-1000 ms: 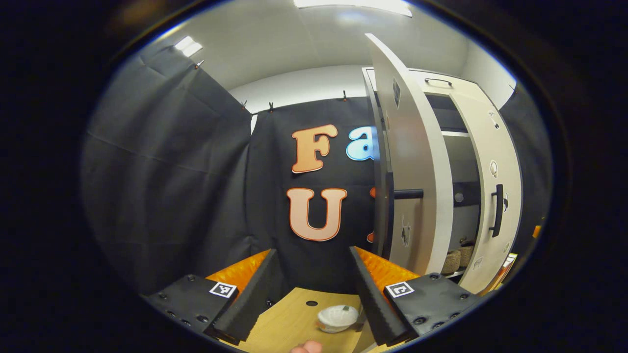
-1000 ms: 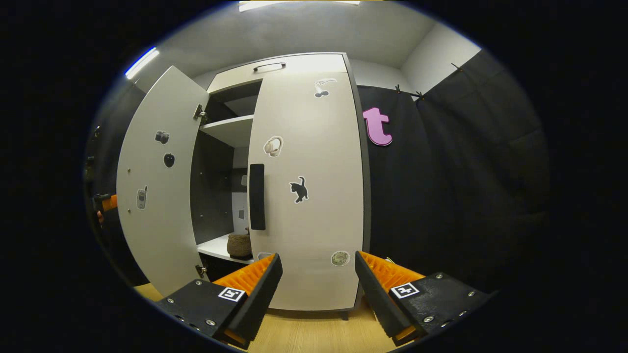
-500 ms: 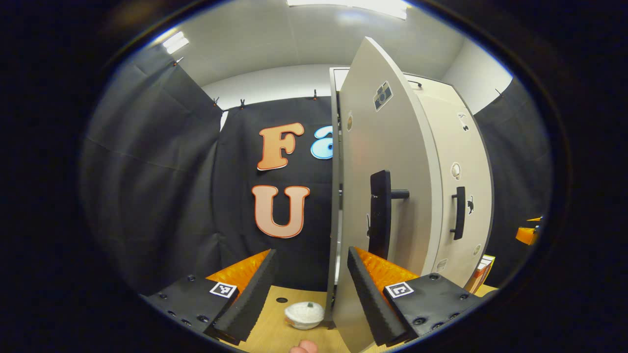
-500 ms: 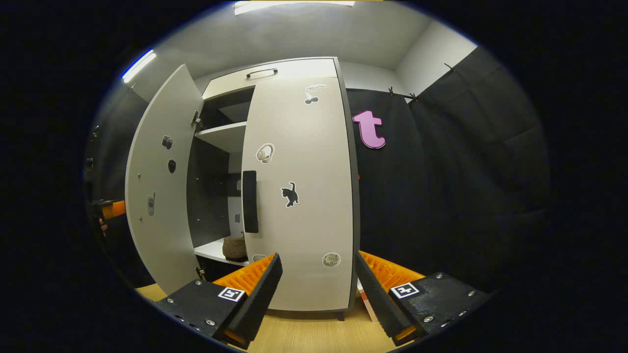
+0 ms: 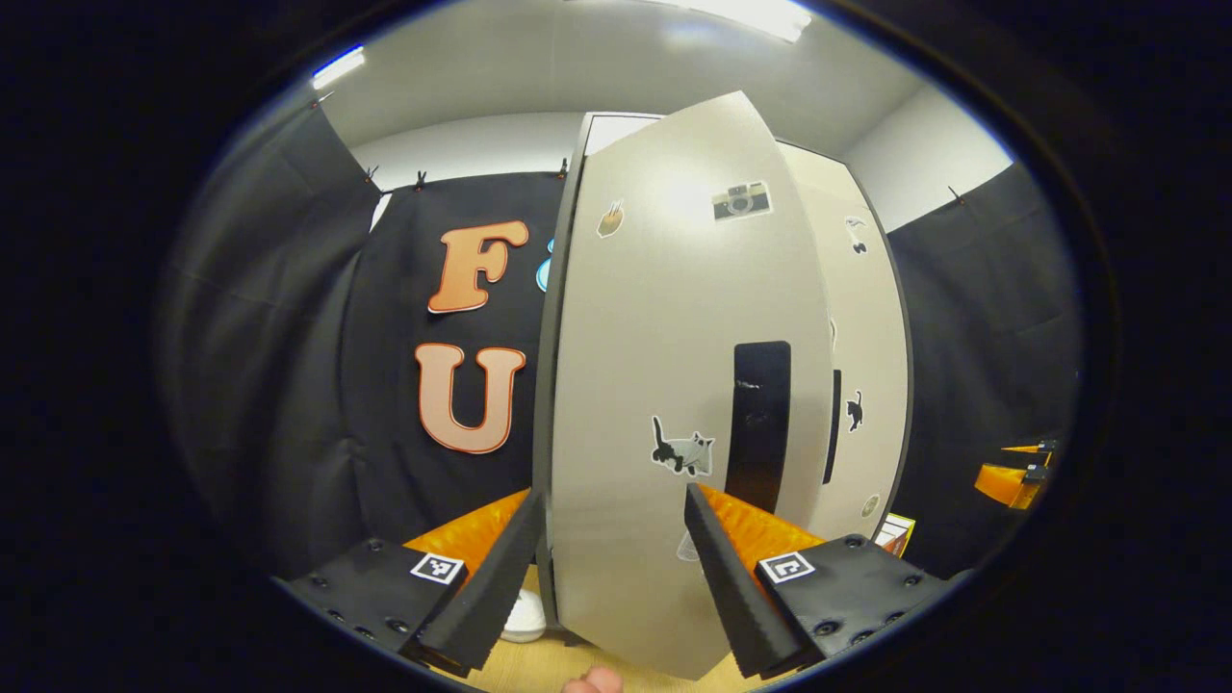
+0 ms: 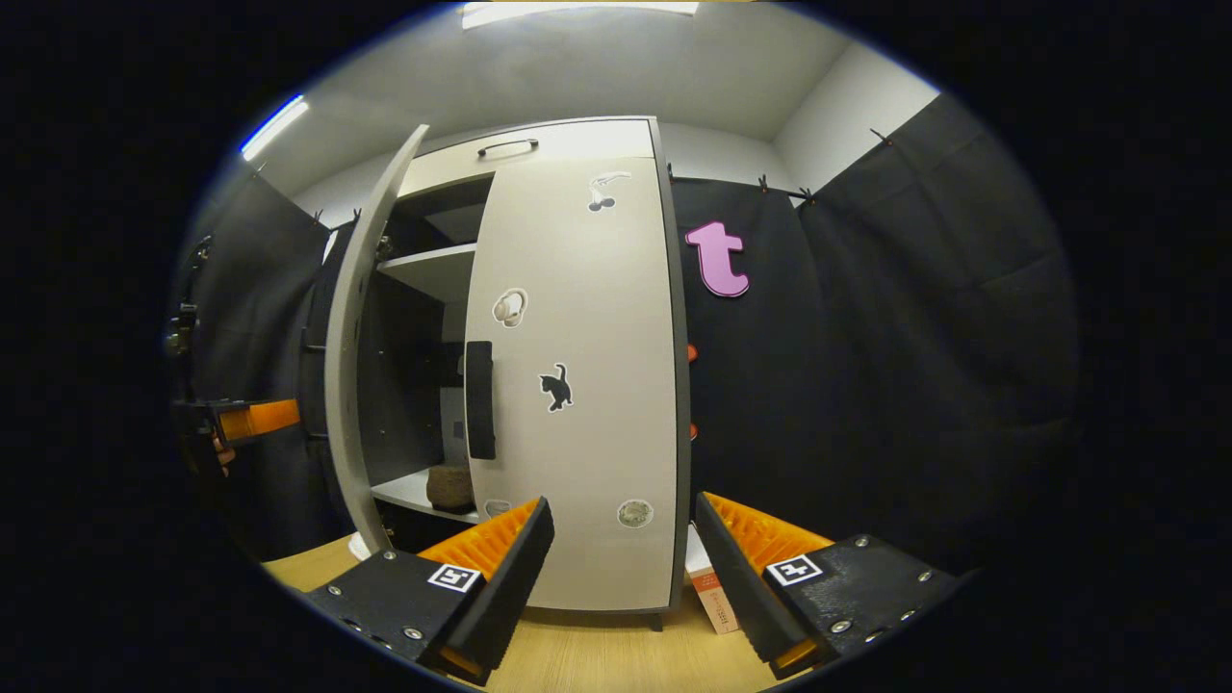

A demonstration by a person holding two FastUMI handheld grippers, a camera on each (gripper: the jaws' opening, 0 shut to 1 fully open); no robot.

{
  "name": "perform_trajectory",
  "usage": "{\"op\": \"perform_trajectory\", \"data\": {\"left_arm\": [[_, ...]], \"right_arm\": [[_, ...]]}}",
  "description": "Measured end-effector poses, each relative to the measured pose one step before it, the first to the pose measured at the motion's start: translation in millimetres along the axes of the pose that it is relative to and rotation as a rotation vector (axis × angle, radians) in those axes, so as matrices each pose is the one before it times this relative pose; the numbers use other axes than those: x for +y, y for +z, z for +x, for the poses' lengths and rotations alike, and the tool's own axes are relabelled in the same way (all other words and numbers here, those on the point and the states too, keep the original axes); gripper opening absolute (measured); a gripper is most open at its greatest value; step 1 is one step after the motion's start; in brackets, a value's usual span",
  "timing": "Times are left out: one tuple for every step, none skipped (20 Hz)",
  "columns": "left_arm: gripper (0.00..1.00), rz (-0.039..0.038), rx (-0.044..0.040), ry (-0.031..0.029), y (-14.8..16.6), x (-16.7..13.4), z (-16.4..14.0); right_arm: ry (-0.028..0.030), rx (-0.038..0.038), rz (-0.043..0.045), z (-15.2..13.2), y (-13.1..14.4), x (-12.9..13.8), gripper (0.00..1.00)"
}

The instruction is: Grab one shoe with the right hand and put it into the shoe cabinet, grab the other shoe with the left hand and put it into the shoe cabinet; then close the right door with the right hand and the left door with the left hand.

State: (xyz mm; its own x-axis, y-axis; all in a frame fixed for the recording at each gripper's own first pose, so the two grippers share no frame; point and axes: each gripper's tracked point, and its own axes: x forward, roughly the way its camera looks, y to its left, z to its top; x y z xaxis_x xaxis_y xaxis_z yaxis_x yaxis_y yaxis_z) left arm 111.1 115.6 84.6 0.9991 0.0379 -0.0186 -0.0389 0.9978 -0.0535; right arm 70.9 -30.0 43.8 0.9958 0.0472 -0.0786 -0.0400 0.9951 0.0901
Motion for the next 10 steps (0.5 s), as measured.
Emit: {"op": "perform_trajectory", "data": {"left_arm": [[0.96, 0.01109, -0.00646, -0.00920, 2.06, -5.31, 1.47], [0.96, 0.00808, -0.00286, -0.00928, -0.17, -5.44, 0.20], [0.95, 0.00235, 0.00006, -0.00907, 0.68, -4.42, 1.12], [0.95, -0.00364, 0.00227, -0.01067, -1.79, -5.98, 1.56], [0.96, -0.00815, 0.00650, -0.01757, -1.85, -8.57, 3.20], [0.96, -0.00981, 0.00615, -0.01757, -1.79, -8.40, 3.36], [0.96, -0.00636, 0.00255, -0.01659, 0.11, -8.38, 4.61], [0.96, 0.00093, -0.00147, -0.00996, 1.22, -6.40, 4.41], [0.96, 0.00398, -0.00343, -0.00473, 2.00, -4.79, 5.77], [0.96, -0.00183, 0.00250, -0.00915, 0.91, -5.54, 6.72]], "right_arm": [[-0.00182, -0.00133, -0.00220, -0.42, 0.81, 0.22, 0.92], [-0.00007, -0.00443, -0.00040, -1.05, 0.52, 0.61, 0.92], [-0.00140, -0.00250, 0.00137, -0.66, 0.27, -0.16, 0.92], [-0.00188, -0.00065, 0.00314, -0.71, -0.18, -0.63, 0.92], [-0.00093, 0.00334, 0.00556, -0.31, -0.91, -0.39, 0.92], [0.00050, 0.00288, 0.00375, -0.32, -0.61, -0.29, 0.92], [-0.00365, -0.00101, 0.00143, 0.09, 0.33, -0.77, 0.92], [-0.00545, -0.00022, -0.00012, -1.00, -0.02, -1.46, 0.92], [-0.00457, -0.00087, -0.00052, -1.52, 0.24, -1.07, 0.92], [-0.00523, -0.00191, 0.00046, -1.37, 0.52, -2.24, 0.92]]}}
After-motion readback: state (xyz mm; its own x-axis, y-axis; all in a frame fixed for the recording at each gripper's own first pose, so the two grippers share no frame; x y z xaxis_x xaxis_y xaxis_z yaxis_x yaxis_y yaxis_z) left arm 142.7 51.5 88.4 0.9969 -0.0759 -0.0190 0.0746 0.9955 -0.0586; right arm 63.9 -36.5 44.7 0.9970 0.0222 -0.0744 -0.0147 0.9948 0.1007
